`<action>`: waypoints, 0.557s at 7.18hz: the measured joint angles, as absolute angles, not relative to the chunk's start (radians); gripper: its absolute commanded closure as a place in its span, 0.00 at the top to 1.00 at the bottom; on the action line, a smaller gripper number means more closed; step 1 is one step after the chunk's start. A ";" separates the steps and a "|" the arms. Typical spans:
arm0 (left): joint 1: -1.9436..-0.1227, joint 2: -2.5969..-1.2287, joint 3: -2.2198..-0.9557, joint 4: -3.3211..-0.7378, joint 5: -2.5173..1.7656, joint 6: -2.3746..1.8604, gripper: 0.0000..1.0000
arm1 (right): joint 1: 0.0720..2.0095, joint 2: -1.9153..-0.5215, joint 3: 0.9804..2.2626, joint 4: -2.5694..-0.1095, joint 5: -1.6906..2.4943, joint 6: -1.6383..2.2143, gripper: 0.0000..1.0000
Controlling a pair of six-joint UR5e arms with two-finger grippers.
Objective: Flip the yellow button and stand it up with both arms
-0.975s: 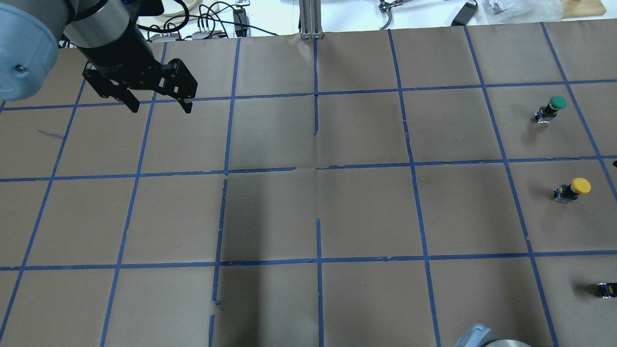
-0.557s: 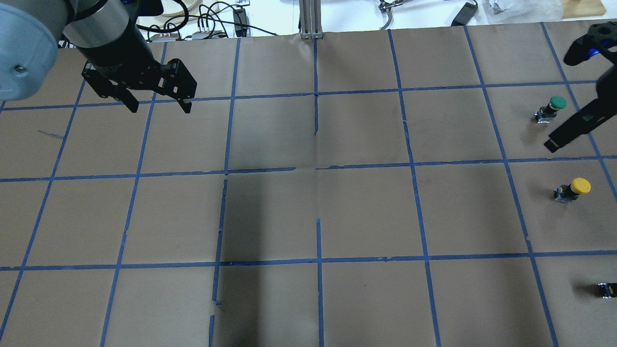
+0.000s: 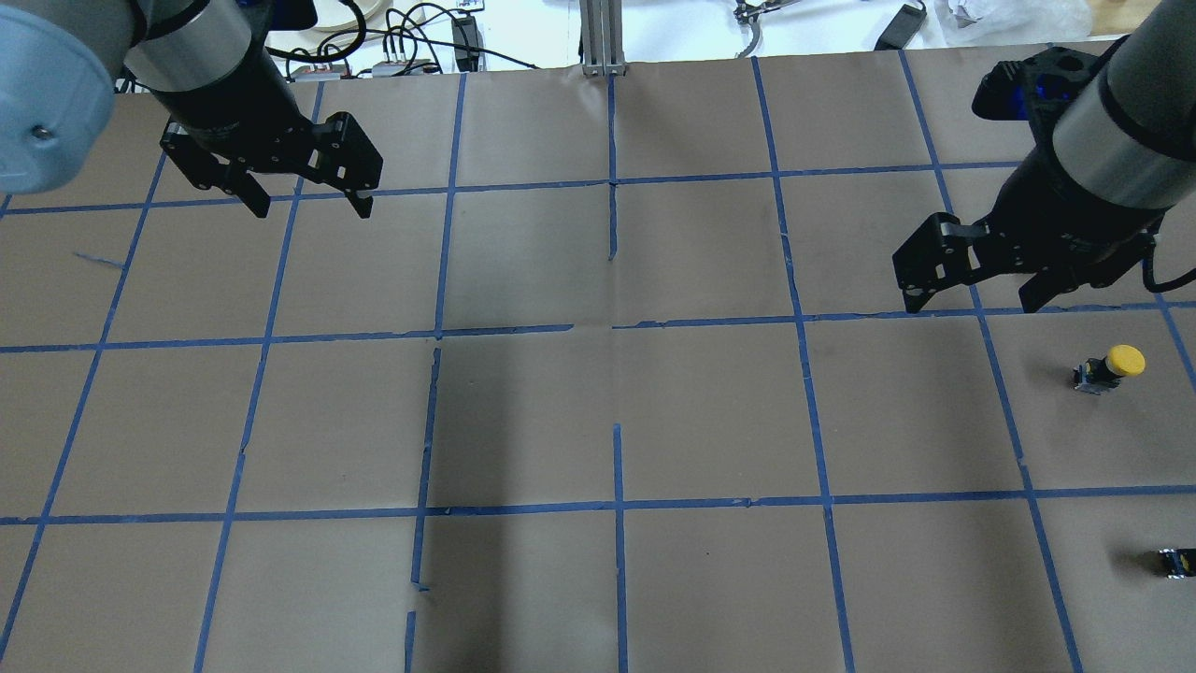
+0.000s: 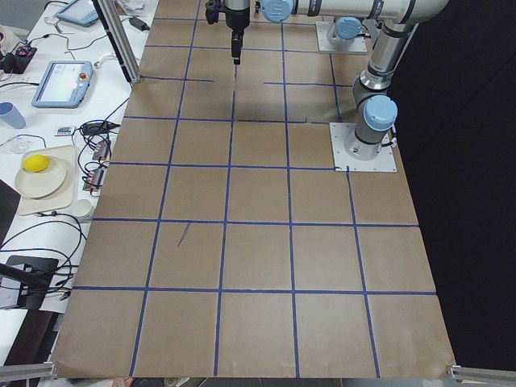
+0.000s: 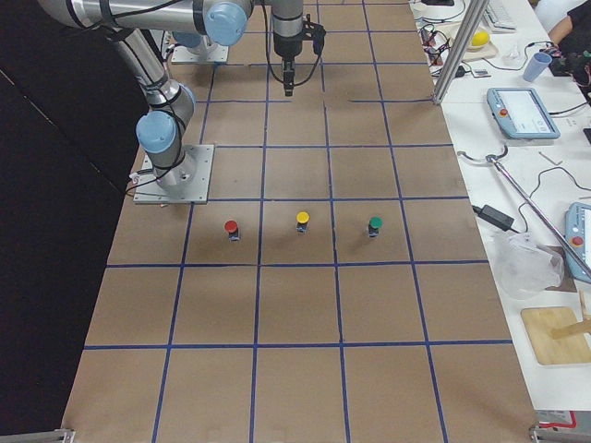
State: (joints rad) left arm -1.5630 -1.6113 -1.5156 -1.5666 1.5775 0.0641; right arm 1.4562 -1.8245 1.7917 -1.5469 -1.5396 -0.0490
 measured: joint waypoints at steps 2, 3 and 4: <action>-1.563 -1.613 -1.516 -1.564 1.578 0.063 1.00 | 1.497 -1.840 1.793 -1.518 -1.543 0.051 1.00; -1.563 -1.613 -1.516 -1.563 1.577 0.063 1.00 | 1.501 -1.841 1.793 -1.505 -1.543 0.074 1.00; -1.563 -1.613 -1.516 -1.563 1.577 0.062 1.00 | 1.502 -1.840 1.792 -1.501 -1.540 0.097 1.00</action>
State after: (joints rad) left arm -1.5631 -1.6127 -1.5156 -1.5632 1.5771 0.0623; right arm 1.5025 -1.8399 1.7923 -1.5008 -1.5402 0.0974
